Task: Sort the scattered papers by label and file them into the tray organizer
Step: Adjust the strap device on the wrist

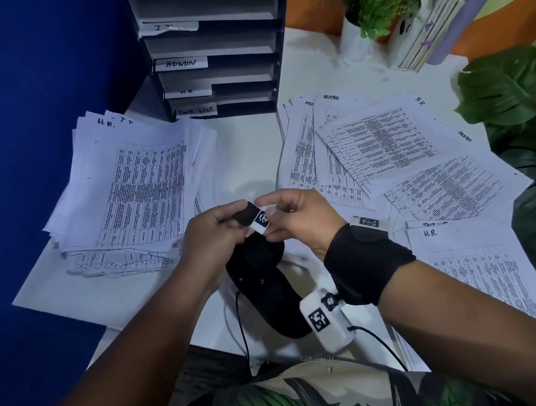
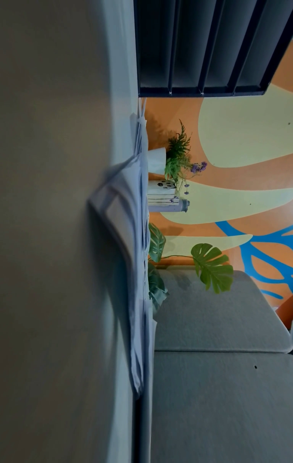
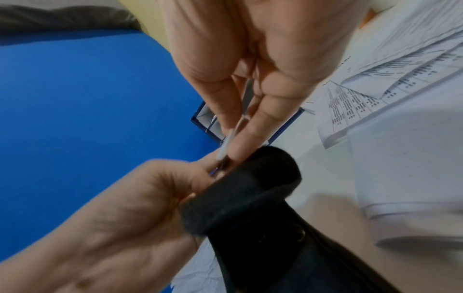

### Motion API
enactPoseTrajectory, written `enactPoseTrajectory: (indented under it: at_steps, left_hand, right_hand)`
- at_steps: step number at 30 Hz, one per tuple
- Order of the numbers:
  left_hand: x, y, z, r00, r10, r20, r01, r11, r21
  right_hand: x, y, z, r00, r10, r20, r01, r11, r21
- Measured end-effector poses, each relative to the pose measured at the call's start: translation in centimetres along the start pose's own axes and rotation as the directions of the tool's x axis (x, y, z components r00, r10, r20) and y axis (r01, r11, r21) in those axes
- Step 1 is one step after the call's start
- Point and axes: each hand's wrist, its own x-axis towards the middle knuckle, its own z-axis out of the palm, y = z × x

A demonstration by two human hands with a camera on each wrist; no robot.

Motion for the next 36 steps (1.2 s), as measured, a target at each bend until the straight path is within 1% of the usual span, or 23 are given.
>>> enactPoseTrajectory:
  at_steps: [2, 4, 6, 7, 9, 10, 11, 13, 19, 24, 30, 36]
  left_hand:
    - [0.2, -0.1, -0.6, 0.998, 0.065, 0.012, -0.066, 0.988, 0.14]
    - [0.4, -0.1, -1.1, 0.986, 0.164, 0.011, -0.161, 0.946, 0.282]
    - [0.9, 0.0, -1.3, 0.971, 0.235, 0.038, -0.23, 0.886, 0.403]
    - [1.2, 0.0, -1.4, 0.964, 0.26, 0.052, -0.254, 0.851, 0.46]
    - [1.5, 0.1, -1.4, 0.95, 0.309, 0.045, -0.28, 0.78, 0.56]
    - [1.6, 0.1, -1.5, 0.947, 0.32, 0.033, -0.28, 0.768, 0.576]
    - [1.6, 0.1, -1.5, 0.949, 0.312, 0.031, -0.275, 0.781, 0.56]
    - [1.5, 0.4, -1.4, 0.963, 0.264, 0.059, -0.259, 0.836, 0.484]
    - [1.4, 0.7, -1.1, 0.975, 0.207, 0.079, -0.221, 0.925, 0.309]
    - [1.7, 0.4, -1.1, 0.984, 0.163, 0.068, -0.176, 0.945, 0.276]
    - [1.6, 0.6, -0.9, 0.988, 0.15, 0.024, -0.151, 0.957, 0.249]
    - [1.7, 0.4, -0.7, 0.989, 0.146, 0.022, -0.147, 0.957, 0.249]
  right_hand:
    - [0.2, 0.0, -0.4, 0.999, 0.005, 0.052, -0.008, 0.999, 0.048]
    - [0.5, -0.1, -0.8, 0.997, 0.009, 0.072, -0.013, 0.998, 0.06]
    - [0.8, -0.2, -1.0, 1.0, -0.006, 0.028, 0.004, 0.999, 0.048]
    - [1.0, -0.2, -0.9, 1.0, -0.023, -0.002, 0.023, 1.0, 0.014]
    - [1.4, -0.3, -0.7, 0.996, -0.077, -0.049, 0.072, 0.993, -0.094]
    - [1.6, -0.2, -0.6, 0.994, -0.09, -0.061, 0.082, 0.99, -0.112]
    - [1.8, -0.3, -0.5, 0.994, -0.081, -0.068, 0.075, 0.994, -0.08]
    - [2.2, -0.3, -0.5, 0.996, -0.06, -0.063, 0.06, 0.998, 0.001]
    - [2.8, -0.3, -0.1, 0.997, -0.062, -0.047, 0.064, 0.997, 0.035]
    - [3.4, -0.3, 0.2, 0.997, -0.045, -0.068, 0.053, 0.993, 0.11]
    - [3.7, -0.1, 0.6, 0.997, -0.042, -0.064, 0.049, 0.993, 0.107]
    - [3.8, 0.0, 0.7, 0.998, -0.045, -0.047, 0.048, 0.997, 0.064]
